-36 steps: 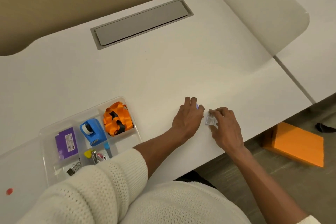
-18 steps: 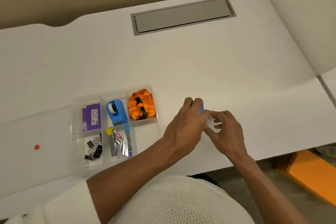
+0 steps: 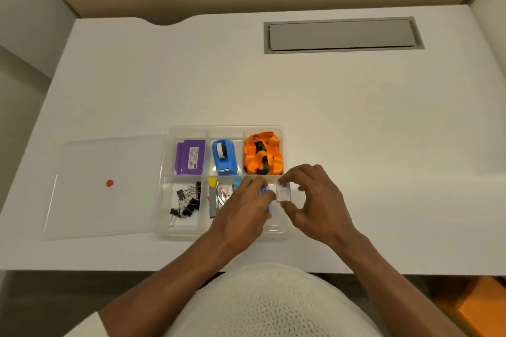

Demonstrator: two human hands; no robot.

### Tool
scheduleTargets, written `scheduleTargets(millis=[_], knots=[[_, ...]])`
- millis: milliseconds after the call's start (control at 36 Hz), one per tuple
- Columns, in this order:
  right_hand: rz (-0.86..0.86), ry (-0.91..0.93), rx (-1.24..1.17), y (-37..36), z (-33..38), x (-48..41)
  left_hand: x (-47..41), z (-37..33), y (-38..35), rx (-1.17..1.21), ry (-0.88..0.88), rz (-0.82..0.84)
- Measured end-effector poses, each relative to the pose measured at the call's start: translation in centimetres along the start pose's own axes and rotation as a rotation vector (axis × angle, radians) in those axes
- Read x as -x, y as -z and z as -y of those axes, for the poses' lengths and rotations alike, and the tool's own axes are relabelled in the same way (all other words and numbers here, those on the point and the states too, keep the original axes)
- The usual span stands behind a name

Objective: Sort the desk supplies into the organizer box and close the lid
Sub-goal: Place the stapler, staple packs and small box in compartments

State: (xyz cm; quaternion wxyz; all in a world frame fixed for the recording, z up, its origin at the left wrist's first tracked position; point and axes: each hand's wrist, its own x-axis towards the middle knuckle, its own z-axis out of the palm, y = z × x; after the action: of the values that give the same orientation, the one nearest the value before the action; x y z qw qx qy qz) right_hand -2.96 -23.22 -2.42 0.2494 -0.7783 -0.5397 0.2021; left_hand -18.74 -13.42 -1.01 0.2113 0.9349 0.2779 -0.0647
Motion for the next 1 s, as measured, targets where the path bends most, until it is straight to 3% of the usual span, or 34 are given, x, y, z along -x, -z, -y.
scheduleTargets(millis=[194, 444, 583, 861, 1000], knots=[[0.097, -0.002, 0.087, -1.0, 0.6, 0.2, 0.6, 1.3, -1.1, 0.085, 0.081, 0.04], [0.062, -0.006, 0.222, -2.7, 1.3, 0.8, 0.5, 2.1, -1.9, -0.083, -0.103, -0.015], [0.047, -0.055, 0.223, -3.0, 1.4, 0.9, 1.0, 2.6, -1.3, 0.01, -0.091, -0.051], [0.052, -0.09, 0.065, -3.2, 5.2, -0.3, 4.9, 7.5, 4.1, 0.305, 0.261, -0.223], [0.077, 0.0, 0.022, -4.7, 8.6, -1.9, 7.5, 12.9, 6.2, 0.397, 0.434, -0.351]])
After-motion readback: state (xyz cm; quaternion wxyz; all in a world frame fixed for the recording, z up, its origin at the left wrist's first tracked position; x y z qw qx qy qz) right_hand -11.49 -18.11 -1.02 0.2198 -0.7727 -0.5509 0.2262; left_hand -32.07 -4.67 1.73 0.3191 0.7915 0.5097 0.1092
